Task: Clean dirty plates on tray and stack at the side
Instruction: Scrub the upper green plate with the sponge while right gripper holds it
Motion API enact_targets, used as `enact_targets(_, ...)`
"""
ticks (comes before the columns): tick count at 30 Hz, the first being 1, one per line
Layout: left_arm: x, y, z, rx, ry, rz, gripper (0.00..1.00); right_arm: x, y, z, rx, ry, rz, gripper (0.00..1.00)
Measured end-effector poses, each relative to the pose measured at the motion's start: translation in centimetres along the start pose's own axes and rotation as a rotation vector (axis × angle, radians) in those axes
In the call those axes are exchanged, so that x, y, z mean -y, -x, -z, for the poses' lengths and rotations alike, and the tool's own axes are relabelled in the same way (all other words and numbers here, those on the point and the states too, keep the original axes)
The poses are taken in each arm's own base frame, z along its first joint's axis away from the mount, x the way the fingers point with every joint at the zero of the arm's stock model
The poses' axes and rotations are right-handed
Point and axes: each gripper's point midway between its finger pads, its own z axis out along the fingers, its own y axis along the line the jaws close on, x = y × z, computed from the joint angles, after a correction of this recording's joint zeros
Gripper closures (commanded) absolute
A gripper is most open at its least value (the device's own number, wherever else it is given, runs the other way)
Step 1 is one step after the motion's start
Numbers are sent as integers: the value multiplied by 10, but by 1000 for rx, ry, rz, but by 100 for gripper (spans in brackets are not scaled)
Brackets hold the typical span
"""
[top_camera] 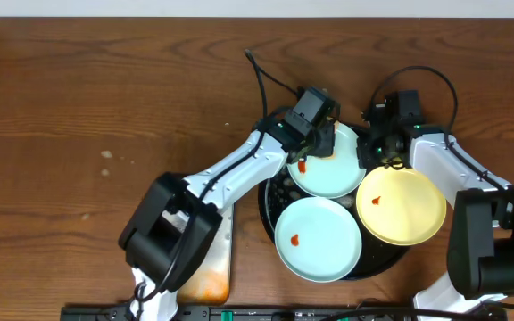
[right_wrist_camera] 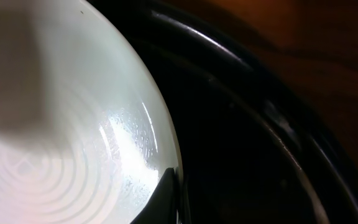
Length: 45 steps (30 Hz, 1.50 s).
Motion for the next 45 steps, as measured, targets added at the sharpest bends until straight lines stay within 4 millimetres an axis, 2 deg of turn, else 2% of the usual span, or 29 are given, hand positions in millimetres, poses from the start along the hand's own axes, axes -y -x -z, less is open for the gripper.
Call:
enact_targets(5, -8, -21, -15, -87, 9, 48, 92, 0, -2, 0, -7, -8, -1, 99)
enact_targets(12, -10, -40, -14, -170, 14, 134, 93, 8, -5, 0, -18, -56, -58, 99)
enact_targets(17, -10, -41, -14, -177, 15, 150, 92, 9, -5, 0, -18, -63, -86, 99)
enact_targets(31, 12, -60, -16, -195, 11, 113, 92, 10, -7, 0, -23, -67, -131, 99)
enact_targets(38, -5, -72, -40, -235, 56, 103, 92, 10, -7, 0, -24, -67, -134, 99)
enact_targets(42, -12, -71, -37, -246, 85, 92, 92, 10, -7, 0, -25, -67, -134, 99)
enact_targets(45, -26, -69, -33, -254, 132, 70, 92, 10, -7, 0, -25, -67, -135, 99)
